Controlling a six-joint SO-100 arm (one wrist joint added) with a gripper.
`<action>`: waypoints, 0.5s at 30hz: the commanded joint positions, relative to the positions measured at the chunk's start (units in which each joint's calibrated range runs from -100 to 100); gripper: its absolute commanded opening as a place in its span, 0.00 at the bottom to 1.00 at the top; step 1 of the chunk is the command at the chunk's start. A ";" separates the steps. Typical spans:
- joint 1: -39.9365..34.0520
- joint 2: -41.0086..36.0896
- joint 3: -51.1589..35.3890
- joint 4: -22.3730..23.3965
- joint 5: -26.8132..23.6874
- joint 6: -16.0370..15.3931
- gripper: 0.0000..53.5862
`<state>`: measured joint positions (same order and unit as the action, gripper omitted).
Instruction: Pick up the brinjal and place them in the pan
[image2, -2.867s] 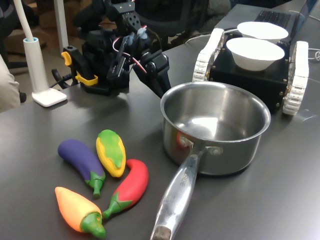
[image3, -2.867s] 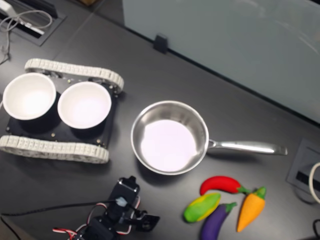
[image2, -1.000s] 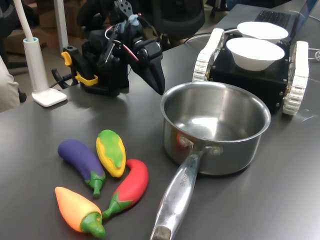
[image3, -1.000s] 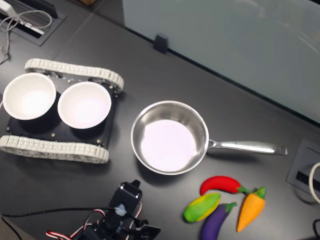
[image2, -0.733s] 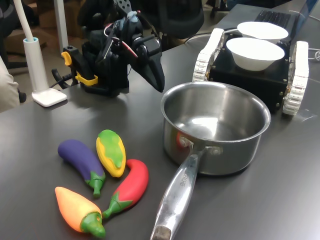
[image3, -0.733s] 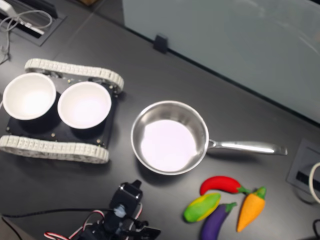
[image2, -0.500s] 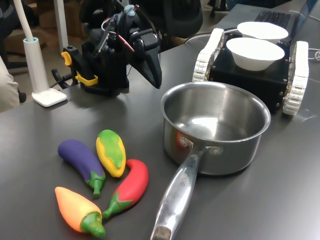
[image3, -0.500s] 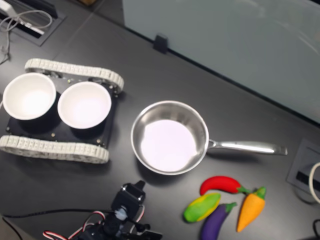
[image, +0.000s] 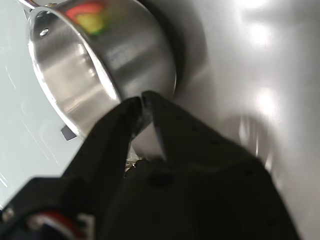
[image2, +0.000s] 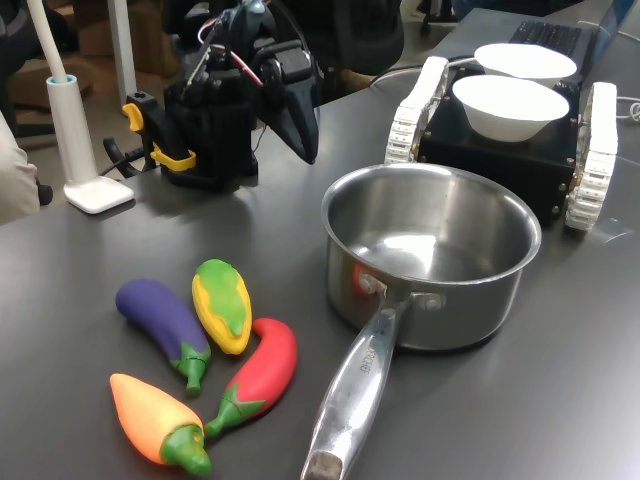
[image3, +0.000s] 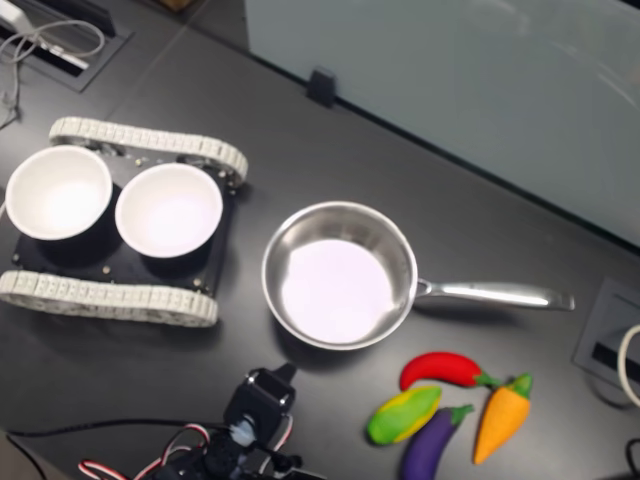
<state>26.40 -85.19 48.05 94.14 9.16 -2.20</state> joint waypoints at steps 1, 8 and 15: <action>0.09 3.24 -9.03 2.28 0.59 -0.57 0.00; 4.45 7.71 -17.66 3.90 1.17 -0.49 0.00; 9.26 10.49 -24.47 5.44 1.86 -0.49 0.00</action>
<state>32.89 -77.27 30.77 98.64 10.43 -2.20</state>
